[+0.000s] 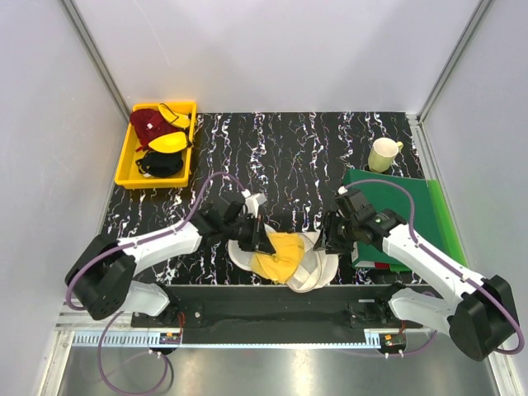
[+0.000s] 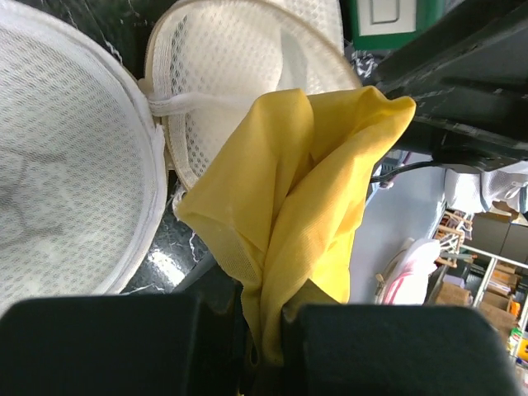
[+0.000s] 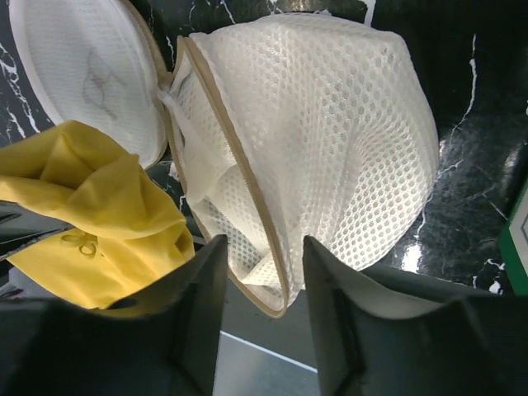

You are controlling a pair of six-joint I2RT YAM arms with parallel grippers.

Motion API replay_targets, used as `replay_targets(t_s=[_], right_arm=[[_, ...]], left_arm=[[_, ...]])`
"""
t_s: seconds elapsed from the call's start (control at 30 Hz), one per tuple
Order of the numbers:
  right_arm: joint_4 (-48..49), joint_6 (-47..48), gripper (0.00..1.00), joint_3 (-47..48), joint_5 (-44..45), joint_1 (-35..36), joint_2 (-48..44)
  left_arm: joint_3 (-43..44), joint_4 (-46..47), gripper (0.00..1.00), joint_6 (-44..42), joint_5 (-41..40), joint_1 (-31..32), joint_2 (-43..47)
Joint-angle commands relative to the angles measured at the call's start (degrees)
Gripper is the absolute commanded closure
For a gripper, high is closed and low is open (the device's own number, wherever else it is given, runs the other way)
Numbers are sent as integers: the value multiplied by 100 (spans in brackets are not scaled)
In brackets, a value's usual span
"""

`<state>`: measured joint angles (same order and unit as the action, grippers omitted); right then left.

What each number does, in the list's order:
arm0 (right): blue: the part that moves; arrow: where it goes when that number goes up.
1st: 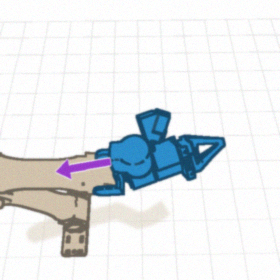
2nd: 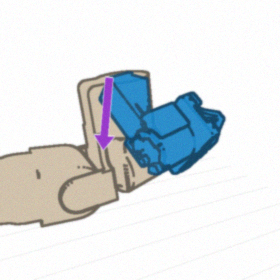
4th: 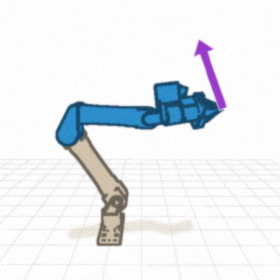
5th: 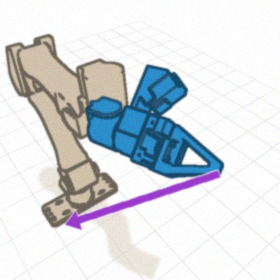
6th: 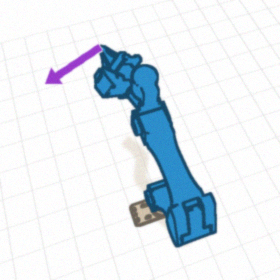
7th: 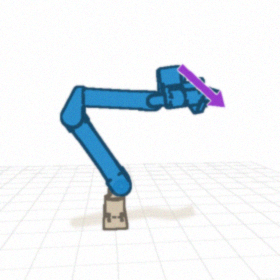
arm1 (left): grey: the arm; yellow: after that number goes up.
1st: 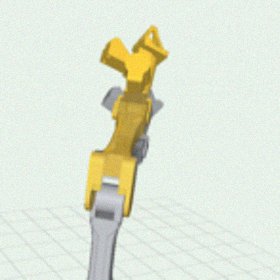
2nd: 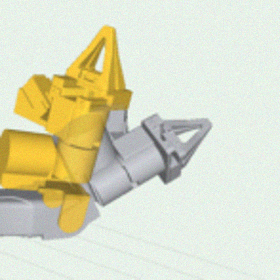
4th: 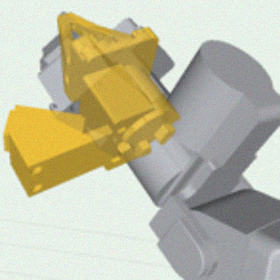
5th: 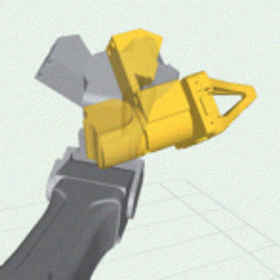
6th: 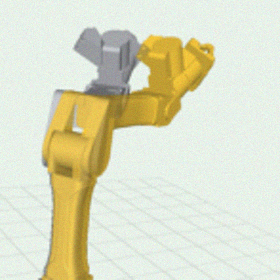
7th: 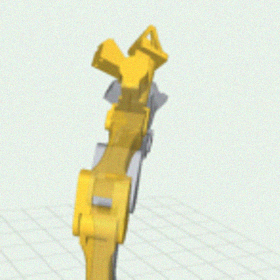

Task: Place the bra in the laundry bag and zip it closed

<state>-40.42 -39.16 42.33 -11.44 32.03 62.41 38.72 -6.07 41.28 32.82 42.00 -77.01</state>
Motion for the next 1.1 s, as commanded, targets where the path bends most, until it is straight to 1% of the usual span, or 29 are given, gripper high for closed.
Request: replay_targets(t_s=[0.0,0.03,0.07,0.33,0.4,0.47,0.5,0.6,0.83,1.07], right_arm=[[-36,-83,54,-93,318,75,-98],[17,-83,60,-145,292,84,-80],[61,-101,62,-180,257,93,-71],[483,-189,64,-426,107,102,-1],[536,-250,74,-479,98,102,-19],[579,-294,87,-488,107,110,-97],[571,-373,94,-506,116,102,-132],[545,-504,99,-480,151,102,-343],[527,-663,100,-357,-77,110,-563],[553,-813,100,-225,-244,163,-660]], left_arm=[[-14,589,100,161,102,203,-191],[-22,659,100,214,93,221,-217],[-22,764,100,232,58,247,-279],[-5,896,100,267,40,388,-569],[13,958,100,267,119,423,-692],[30,1019,100,267,163,441,-823],[30,1054,100,276,155,450,-859],[109,1125,100,258,190,476,-1087],[469,1379,100,337,313,616,-1763],[1347,1380,100,521,287,880,-2388]])
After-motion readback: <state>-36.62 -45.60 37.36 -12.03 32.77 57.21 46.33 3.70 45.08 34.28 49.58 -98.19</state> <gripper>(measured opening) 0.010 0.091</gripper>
